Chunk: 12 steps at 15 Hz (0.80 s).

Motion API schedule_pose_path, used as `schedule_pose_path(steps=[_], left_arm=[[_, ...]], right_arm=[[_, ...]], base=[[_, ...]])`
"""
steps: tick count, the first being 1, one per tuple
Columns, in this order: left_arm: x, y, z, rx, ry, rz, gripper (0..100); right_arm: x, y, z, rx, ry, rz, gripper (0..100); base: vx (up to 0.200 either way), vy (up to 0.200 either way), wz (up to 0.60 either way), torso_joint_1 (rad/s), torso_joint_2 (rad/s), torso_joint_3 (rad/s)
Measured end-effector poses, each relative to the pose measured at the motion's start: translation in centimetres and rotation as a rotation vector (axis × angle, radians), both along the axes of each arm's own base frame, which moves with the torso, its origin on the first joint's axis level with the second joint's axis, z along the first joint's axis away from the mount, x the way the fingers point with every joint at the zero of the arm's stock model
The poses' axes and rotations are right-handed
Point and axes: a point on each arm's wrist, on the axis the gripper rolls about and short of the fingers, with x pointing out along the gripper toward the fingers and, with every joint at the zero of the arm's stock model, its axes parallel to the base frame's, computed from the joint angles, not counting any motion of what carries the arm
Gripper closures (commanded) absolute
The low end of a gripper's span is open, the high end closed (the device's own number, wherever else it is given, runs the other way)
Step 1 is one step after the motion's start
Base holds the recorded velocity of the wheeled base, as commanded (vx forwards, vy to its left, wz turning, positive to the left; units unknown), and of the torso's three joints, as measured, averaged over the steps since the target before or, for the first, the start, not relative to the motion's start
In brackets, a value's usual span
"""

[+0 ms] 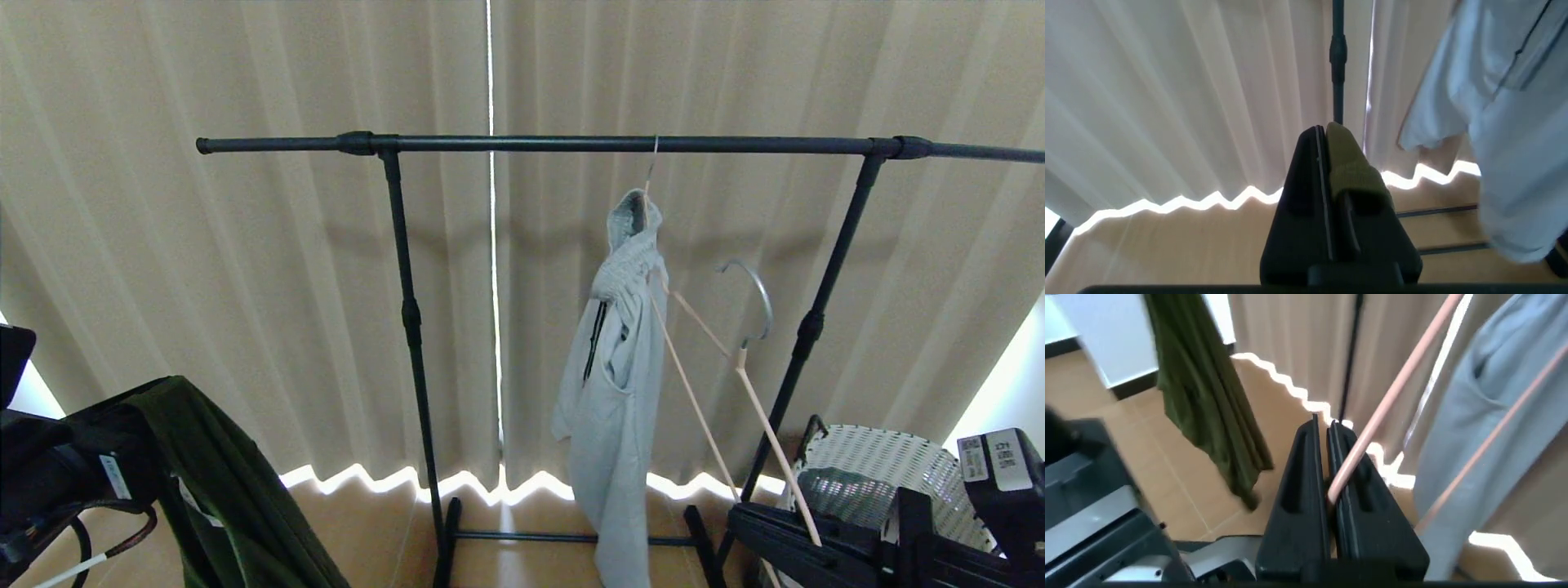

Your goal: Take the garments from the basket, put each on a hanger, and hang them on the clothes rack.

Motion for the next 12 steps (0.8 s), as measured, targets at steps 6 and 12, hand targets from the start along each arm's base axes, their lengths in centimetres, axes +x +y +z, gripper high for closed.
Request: schedule_pose_path(steps=[6,12], left_arm=[[1.2,-0.2,0.8,0.037,-0.011,-0.009,100],[4.1,-0.6,2.7,0.037,-0.038,-0.002,100]], right_arm=[[-1.0,-0.4,1.5,0.096,-0.053,0.208,100],[-0.7,0.7,2.4,0.112,-0.023,0.449,100]], base=[[0.0,0.0,0.0,0.0,0.0,0.0],[0.0,0.0,0.0,0.0,0.0,0.0]])
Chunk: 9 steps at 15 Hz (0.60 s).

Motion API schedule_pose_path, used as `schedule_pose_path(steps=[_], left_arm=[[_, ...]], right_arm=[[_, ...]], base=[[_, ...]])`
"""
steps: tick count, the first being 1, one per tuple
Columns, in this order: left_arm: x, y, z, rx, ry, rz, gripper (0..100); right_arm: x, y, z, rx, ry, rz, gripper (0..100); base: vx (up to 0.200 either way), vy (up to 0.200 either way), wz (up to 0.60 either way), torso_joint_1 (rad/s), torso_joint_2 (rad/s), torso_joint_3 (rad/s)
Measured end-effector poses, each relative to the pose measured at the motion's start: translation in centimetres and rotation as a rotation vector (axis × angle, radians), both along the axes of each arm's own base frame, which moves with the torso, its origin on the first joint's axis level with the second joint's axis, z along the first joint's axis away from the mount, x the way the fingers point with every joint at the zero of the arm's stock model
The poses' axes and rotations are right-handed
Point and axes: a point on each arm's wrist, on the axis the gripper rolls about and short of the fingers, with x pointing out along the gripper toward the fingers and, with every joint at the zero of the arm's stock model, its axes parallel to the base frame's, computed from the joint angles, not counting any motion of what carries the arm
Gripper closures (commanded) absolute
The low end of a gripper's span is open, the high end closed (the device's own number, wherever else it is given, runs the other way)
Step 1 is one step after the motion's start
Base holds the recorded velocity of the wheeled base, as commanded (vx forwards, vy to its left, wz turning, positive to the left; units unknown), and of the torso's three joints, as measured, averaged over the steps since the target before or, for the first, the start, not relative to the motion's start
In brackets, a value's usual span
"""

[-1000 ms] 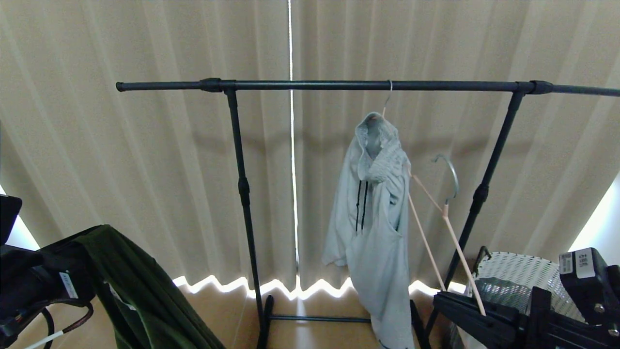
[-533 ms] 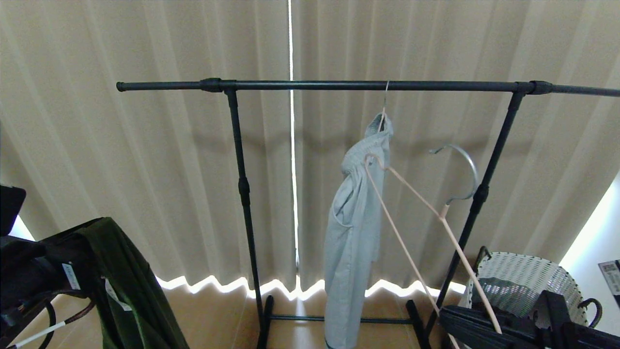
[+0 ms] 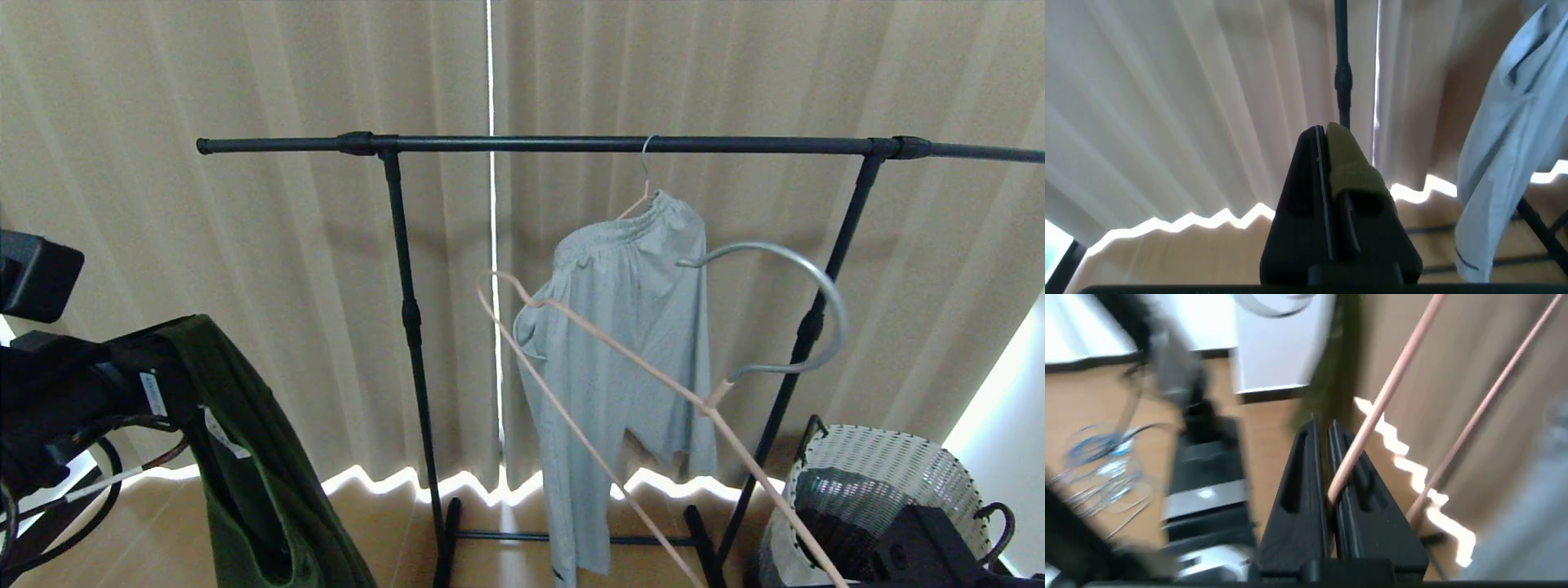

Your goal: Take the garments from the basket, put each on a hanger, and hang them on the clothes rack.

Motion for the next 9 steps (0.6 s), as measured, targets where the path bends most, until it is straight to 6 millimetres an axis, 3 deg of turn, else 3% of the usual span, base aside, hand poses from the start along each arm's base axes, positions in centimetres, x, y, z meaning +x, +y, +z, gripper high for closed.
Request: schedule_pose_path(steps=[6,9], left_arm=[[4.1,-1.0,2.0,-0.001,-0.03,0.028,100],[6.5,-3.2,3.0,-0.001,-0.05,0.022,100]], right_arm=[[2.6,2.9,-0.1,-0.043,0.051,0.051,100],[2.7,3.3,-0.2,-0.038,0.067,0.161,100]], base=[[0.0,0.0,0.0,0.0,0.0,0.0],[0.0,0.0,0.0,0.0,0.0,0.0]])
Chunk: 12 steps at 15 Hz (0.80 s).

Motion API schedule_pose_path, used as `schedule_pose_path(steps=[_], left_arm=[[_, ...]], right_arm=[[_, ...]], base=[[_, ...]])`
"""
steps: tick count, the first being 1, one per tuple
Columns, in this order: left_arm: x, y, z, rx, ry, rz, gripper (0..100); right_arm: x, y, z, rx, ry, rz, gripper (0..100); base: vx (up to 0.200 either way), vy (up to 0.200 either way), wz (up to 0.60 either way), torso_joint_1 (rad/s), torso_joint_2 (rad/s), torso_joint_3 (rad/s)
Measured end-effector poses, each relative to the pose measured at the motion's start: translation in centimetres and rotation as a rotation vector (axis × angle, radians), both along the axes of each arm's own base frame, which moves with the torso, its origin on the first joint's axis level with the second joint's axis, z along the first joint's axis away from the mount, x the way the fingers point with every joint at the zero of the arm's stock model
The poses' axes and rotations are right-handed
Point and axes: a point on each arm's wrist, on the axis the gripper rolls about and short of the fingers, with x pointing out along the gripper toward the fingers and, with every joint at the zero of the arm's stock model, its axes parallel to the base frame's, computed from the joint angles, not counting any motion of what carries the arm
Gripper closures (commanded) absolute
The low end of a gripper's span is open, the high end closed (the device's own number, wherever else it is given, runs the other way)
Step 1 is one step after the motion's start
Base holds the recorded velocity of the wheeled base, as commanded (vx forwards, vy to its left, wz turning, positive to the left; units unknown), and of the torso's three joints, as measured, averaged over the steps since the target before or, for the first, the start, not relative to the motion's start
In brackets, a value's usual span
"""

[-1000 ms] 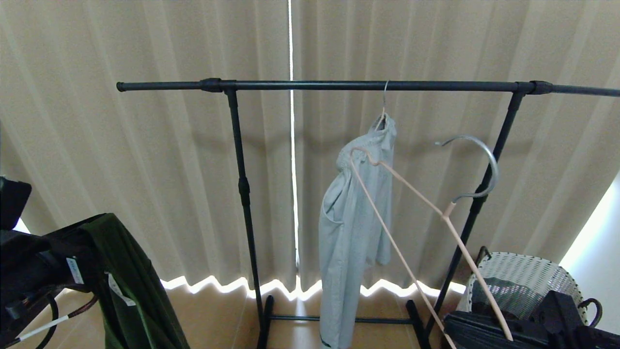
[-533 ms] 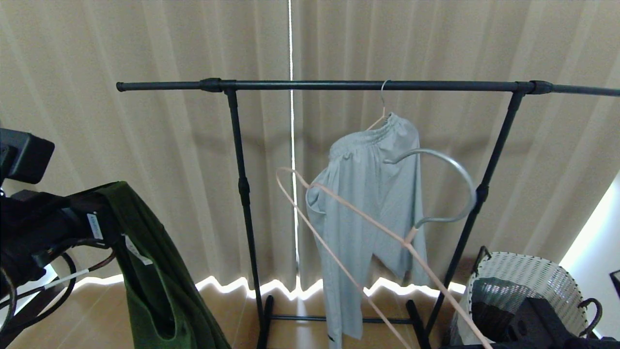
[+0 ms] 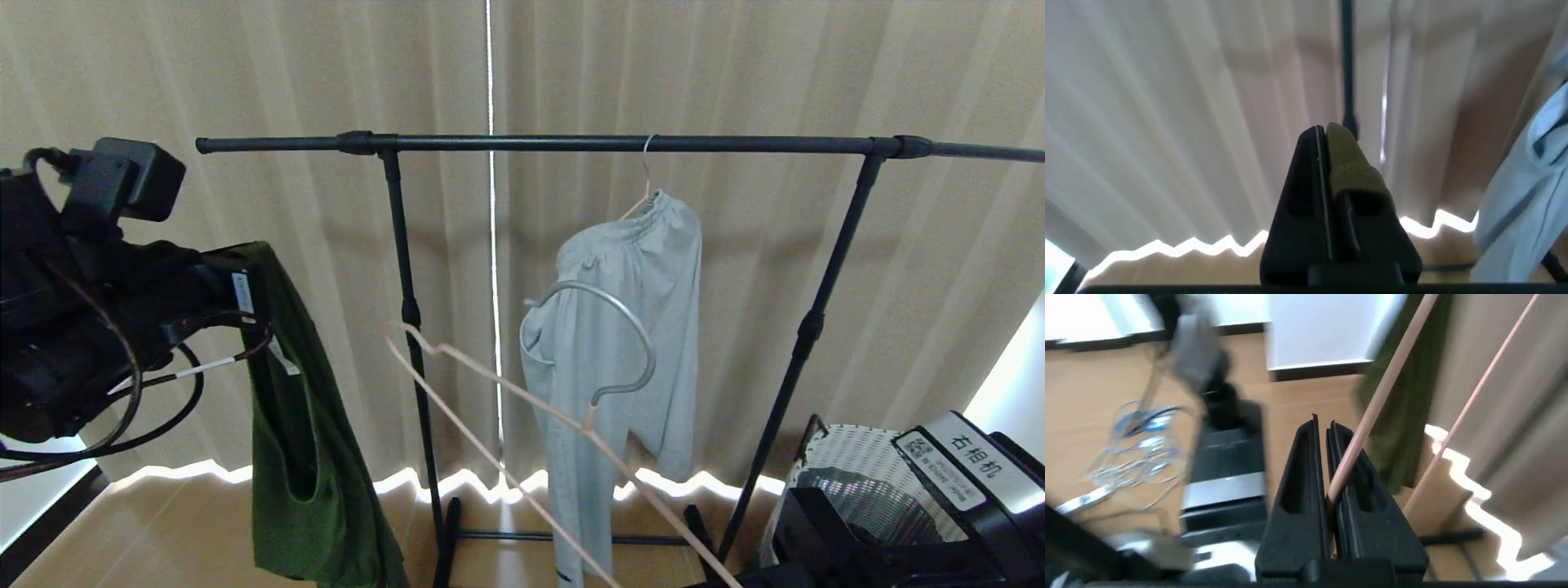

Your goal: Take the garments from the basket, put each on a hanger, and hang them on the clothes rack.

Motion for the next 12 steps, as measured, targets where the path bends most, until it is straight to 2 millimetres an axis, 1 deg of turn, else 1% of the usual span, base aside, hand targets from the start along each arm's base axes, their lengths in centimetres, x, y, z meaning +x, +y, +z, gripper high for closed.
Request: schedule_pose_path(steps=[2,5,8,12], left_arm=[[1.2,-1.8,0.2,0.002,-0.001,-0.011,100],[1.9,-3.7,-0.2,0.005,0.012,-0.046,100],[1.8,-4.3,-0.4,0.008,0.017,-0.051,100],[1.4,-4.5,0.0,0.003,0.004,-0.05,100]], right_arm=[[0.3,0.4,0.1,0.004,0.003,0.025,100],[0.9,1.1,0.2,0.029,-0.02,0.031,100],[1.8,1.9,0.1,0.074,-0.059,0.025,100],[2.9,2.3,-0.8,0.054,-0.036,0.001,100]], base=[[0.0,0.0,0.0,0.0,0.0,0.0],[0.0,0.0,0.0,0.0,0.0,0.0],[0.0,0.0,0.0,0.0,0.0,0.0],[0.0,0.0,0.0,0.0,0.0,0.0]])
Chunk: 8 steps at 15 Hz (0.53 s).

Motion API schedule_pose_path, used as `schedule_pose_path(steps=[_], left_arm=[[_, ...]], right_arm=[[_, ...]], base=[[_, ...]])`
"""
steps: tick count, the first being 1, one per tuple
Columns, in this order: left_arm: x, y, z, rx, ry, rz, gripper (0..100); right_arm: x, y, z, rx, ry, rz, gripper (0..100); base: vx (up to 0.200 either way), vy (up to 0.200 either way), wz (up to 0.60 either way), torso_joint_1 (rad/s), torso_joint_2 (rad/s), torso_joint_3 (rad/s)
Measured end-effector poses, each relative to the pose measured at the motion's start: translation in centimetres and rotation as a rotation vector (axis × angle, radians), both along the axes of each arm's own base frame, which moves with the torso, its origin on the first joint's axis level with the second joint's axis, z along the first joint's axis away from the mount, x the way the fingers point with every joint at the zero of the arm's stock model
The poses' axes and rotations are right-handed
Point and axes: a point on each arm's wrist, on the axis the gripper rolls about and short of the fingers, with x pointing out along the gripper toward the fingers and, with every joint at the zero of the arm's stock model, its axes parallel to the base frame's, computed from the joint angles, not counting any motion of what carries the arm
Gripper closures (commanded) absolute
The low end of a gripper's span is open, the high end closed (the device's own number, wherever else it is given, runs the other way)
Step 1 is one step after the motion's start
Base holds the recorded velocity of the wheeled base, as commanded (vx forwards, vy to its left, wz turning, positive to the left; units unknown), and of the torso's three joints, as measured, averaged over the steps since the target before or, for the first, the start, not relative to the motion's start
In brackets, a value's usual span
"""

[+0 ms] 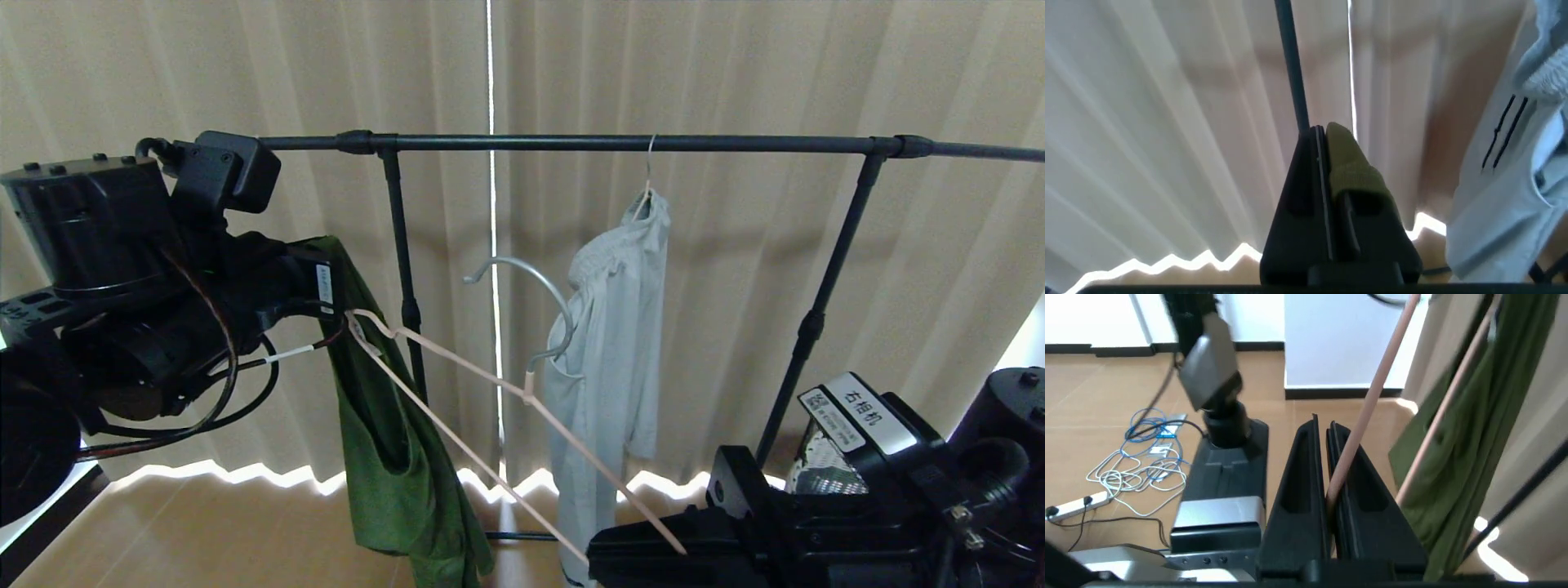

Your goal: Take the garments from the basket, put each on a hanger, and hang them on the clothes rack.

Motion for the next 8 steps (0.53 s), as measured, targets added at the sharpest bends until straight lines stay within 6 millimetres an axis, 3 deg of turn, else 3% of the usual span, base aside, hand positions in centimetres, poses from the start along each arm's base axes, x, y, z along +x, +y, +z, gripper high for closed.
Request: schedule_pose_path(steps=[8], left_arm=[[-0.9,-0.5,0.6,-0.01,-0.021,0.001,100]], right_arm=[[1.1,1.0,0.5,0.028,-0.014,-0.008,100]], base=[[0.0,0.0,0.0,0.0,0.0,0.0]])
